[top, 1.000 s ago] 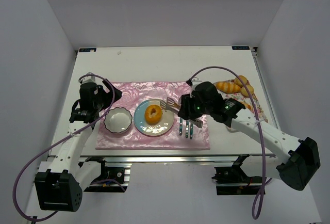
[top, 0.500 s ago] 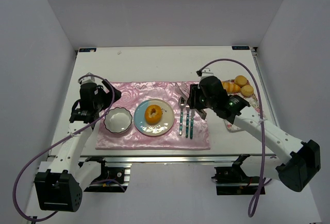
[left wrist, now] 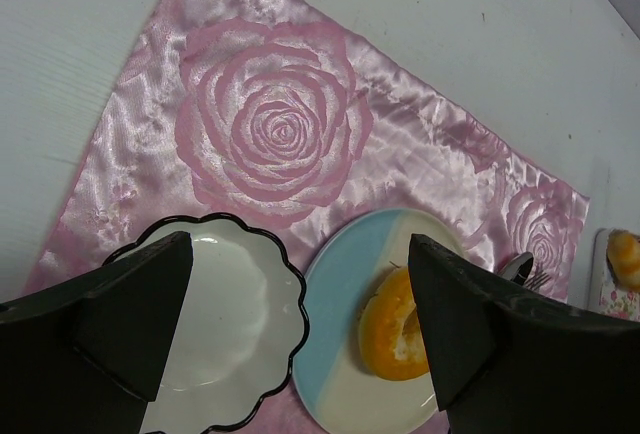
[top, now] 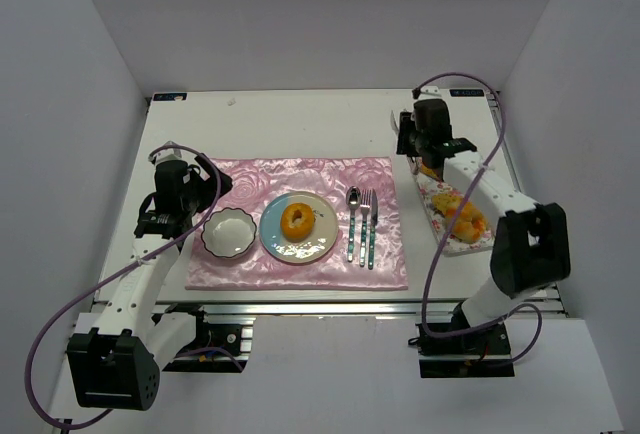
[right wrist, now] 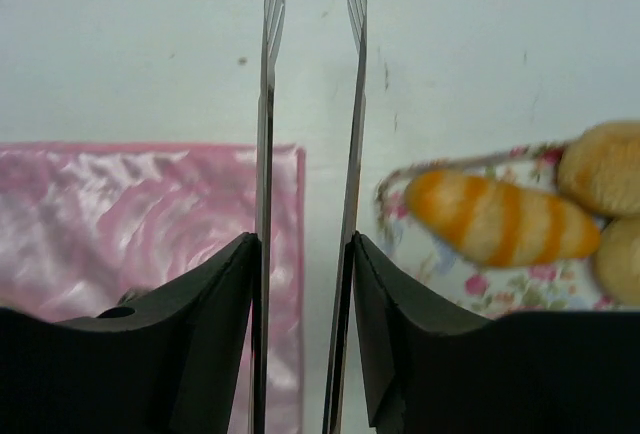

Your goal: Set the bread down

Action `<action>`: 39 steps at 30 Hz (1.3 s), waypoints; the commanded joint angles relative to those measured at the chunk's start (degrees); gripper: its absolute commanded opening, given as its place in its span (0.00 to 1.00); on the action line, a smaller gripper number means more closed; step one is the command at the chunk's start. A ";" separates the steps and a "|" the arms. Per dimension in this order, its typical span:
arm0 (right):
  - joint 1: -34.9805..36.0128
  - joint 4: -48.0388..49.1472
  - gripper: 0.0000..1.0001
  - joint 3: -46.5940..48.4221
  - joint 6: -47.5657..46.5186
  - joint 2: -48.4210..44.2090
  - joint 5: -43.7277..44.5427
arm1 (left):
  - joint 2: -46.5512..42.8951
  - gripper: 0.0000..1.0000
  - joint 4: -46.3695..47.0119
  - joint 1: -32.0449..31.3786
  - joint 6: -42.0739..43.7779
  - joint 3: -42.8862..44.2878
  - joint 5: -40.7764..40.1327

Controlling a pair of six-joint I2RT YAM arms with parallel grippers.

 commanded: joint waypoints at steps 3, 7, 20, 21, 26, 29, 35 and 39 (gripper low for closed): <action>-0.24 14.90 0.48 11.06 -11.90 11.12 3.72 | -0.13 0.98 0.30 -0.29 0.08 -0.30 -1.89; -0.94 13.08 0.51 20.90 -14.36 20.35 4.08 | 0.13 0.98 0.56 -0.29 0.26 -0.21 -2.42; -4.37 2.53 0.57 39.38 -9.79 40.84 0.66 | 1.45 0.98 0.39 -0.20 0.52 0.05 -3.47; -4.37 2.26 0.58 39.29 -9.79 41.10 0.56 | 1.45 0.98 0.39 -0.29 0.43 0.06 -3.39; -4.72 0.32 0.62 38.67 -9.27 42.34 0.74 | 1.71 0.98 0.30 -0.29 0.43 0.23 -3.03; -4.81 -0.64 0.65 38.50 -9.35 42.34 0.39 | 1.71 0.98 -0.14 -0.29 0.43 0.32 -3.21; -4.89 -3.54 0.84 38.76 -9.27 40.23 0.21 | 0.93 0.98 -1.11 -0.29 0.26 0.67 -3.04; -4.81 -5.74 0.89 38.41 -9.44 35.76 -1.10 | -0.22 0.98 -1.63 -0.29 -0.27 0.76 -2.51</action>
